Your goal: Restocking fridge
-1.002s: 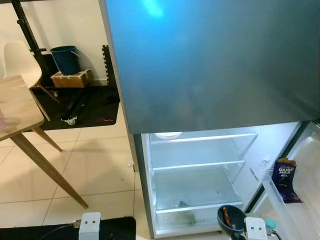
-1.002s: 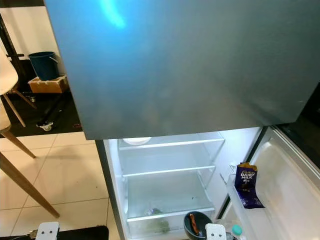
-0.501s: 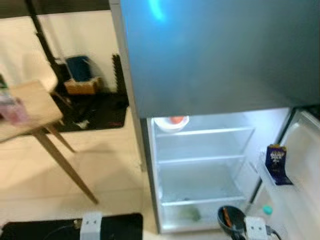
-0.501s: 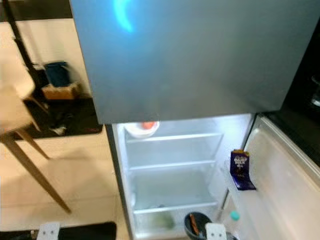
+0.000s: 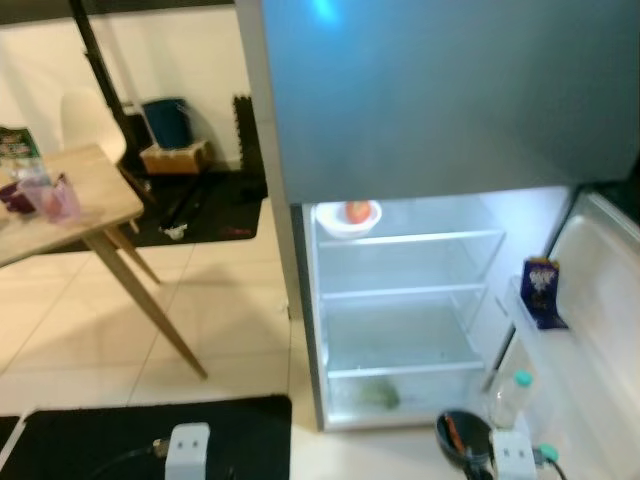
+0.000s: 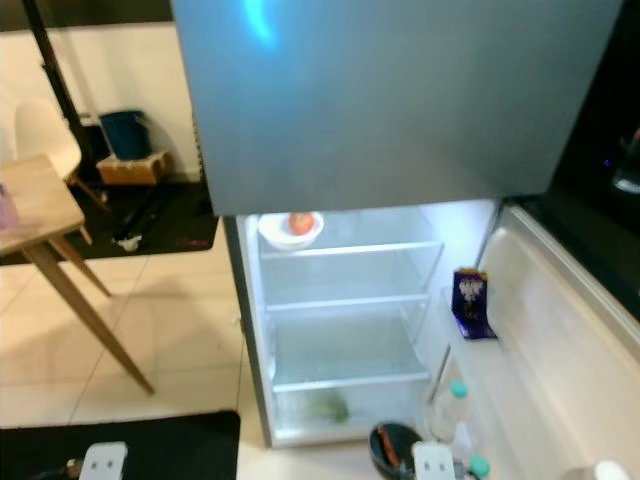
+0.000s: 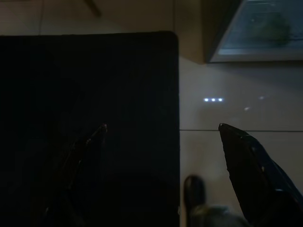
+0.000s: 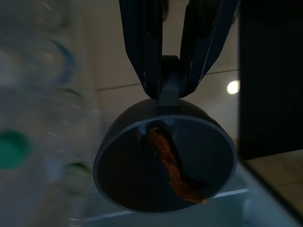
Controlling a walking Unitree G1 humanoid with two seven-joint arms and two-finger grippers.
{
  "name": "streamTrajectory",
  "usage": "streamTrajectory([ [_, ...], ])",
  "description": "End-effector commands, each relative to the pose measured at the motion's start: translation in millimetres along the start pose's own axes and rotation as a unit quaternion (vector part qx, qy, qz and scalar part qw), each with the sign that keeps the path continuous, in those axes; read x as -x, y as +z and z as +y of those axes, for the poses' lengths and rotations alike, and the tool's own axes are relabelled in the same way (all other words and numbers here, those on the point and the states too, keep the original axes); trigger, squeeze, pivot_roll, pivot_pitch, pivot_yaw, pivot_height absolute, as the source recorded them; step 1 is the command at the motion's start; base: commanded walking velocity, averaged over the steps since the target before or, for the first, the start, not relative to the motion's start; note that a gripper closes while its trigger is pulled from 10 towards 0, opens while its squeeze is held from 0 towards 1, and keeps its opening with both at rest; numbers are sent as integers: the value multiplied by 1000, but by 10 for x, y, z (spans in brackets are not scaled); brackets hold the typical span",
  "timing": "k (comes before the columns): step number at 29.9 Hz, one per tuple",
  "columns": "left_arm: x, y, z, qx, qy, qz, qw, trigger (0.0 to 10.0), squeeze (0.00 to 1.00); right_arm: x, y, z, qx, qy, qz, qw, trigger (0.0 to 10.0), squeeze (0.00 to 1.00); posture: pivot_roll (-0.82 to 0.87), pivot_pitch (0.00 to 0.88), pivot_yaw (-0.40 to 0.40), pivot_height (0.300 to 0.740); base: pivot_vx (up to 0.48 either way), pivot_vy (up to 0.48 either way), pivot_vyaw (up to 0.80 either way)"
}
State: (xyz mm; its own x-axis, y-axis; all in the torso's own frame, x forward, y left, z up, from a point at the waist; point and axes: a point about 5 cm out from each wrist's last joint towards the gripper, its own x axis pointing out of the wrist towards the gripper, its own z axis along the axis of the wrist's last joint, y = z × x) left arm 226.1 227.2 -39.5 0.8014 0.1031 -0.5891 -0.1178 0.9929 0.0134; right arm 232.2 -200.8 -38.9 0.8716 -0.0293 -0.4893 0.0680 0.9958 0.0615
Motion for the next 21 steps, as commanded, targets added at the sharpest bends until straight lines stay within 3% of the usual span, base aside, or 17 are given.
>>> streamTrajectory([
  [1, 27, -87, 61, -3, 13, 21, 1000, 10000, 0, 21, -73, 36, -1, 5, 14, 1000, 10000, 0, -44, 99, 14, 740, 0, 0, 0],
  [21, 16, -67, 103, -11, 34, 27, 999, 10000, 0, -12, -40, 39, 3, 11, 21, 1000, 10000, 0, -38, 111, -1, 740, 0, 0, 0],
])
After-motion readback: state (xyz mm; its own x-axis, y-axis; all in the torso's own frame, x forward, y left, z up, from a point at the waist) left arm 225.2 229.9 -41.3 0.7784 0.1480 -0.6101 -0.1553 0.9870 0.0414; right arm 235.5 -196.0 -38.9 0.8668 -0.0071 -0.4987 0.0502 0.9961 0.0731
